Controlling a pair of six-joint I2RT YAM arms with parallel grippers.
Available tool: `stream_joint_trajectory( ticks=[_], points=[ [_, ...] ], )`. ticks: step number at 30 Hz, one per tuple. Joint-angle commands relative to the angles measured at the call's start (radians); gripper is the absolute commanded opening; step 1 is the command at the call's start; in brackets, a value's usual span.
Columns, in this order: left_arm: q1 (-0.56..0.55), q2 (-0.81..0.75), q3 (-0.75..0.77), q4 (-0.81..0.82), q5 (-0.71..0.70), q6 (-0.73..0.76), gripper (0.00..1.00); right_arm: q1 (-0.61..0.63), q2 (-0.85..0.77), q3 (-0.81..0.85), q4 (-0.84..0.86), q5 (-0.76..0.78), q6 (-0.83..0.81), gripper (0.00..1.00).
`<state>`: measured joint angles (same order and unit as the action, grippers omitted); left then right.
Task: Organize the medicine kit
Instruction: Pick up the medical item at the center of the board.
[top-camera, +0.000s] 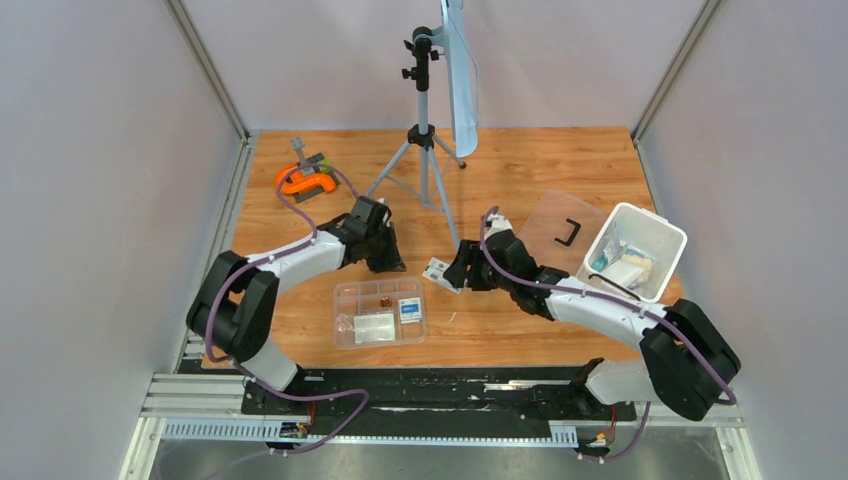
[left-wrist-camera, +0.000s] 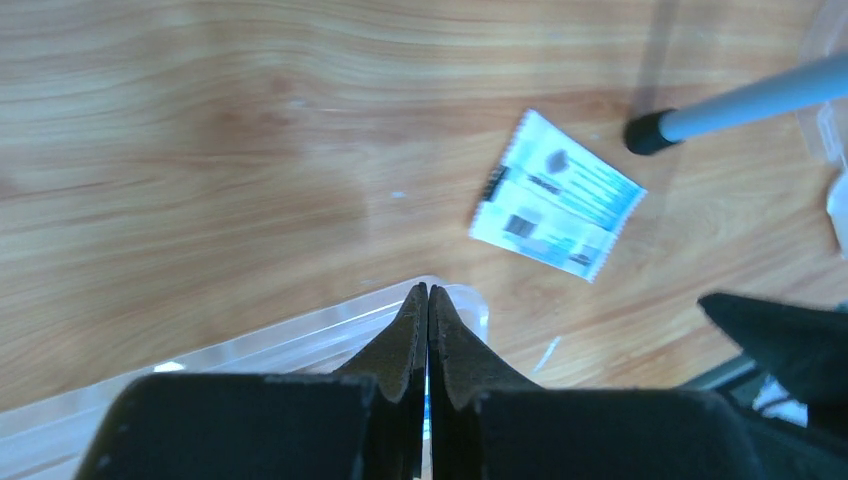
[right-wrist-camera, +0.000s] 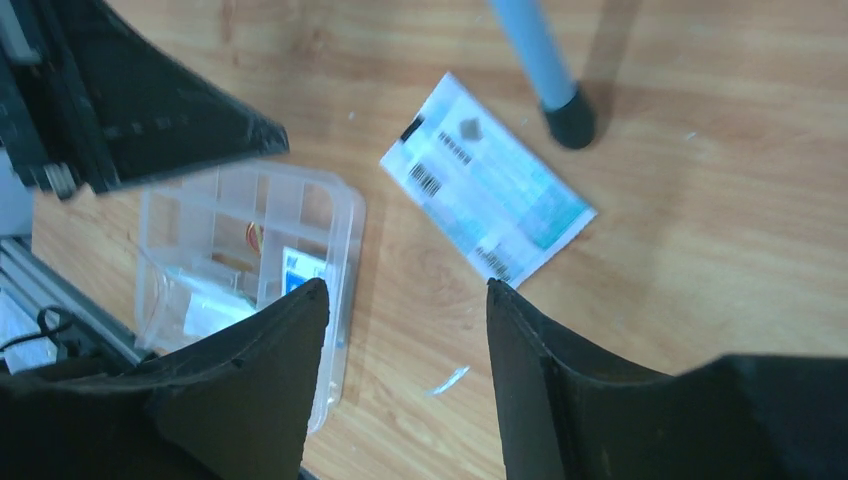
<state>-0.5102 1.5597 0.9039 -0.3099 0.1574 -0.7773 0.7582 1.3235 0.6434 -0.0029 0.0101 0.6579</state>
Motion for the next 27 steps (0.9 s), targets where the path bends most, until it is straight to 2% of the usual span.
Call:
stream_joint_trajectory(
  ticks=[1, 4, 10, 19, 27],
  points=[
    [-0.064, 0.078, 0.094, 0.063, 0.082, 0.012, 0.02, -0.112, 0.014, -0.011, 0.049, -0.075, -0.058, 0.59],
    [-0.074, 0.149, 0.128, 0.082, 0.102, 0.011, 0.01, -0.177, 0.052, -0.008, 0.072, -0.165, -0.048, 0.59],
    [-0.082, 0.239, 0.167, 0.132, 0.183, -0.007, 0.00, -0.226, 0.113, -0.026, 0.150, -0.229, -0.023, 0.59],
    [-0.086, 0.328, 0.201, 0.097, 0.181, 0.013, 0.00, -0.236, 0.280, -0.019, 0.280, -0.327, 0.009, 0.59],
    [-0.086, 0.354, 0.210, 0.078, 0.164, 0.031, 0.00, -0.238, 0.295, -0.057, 0.364, -0.384, 0.060, 0.57]
  ],
)
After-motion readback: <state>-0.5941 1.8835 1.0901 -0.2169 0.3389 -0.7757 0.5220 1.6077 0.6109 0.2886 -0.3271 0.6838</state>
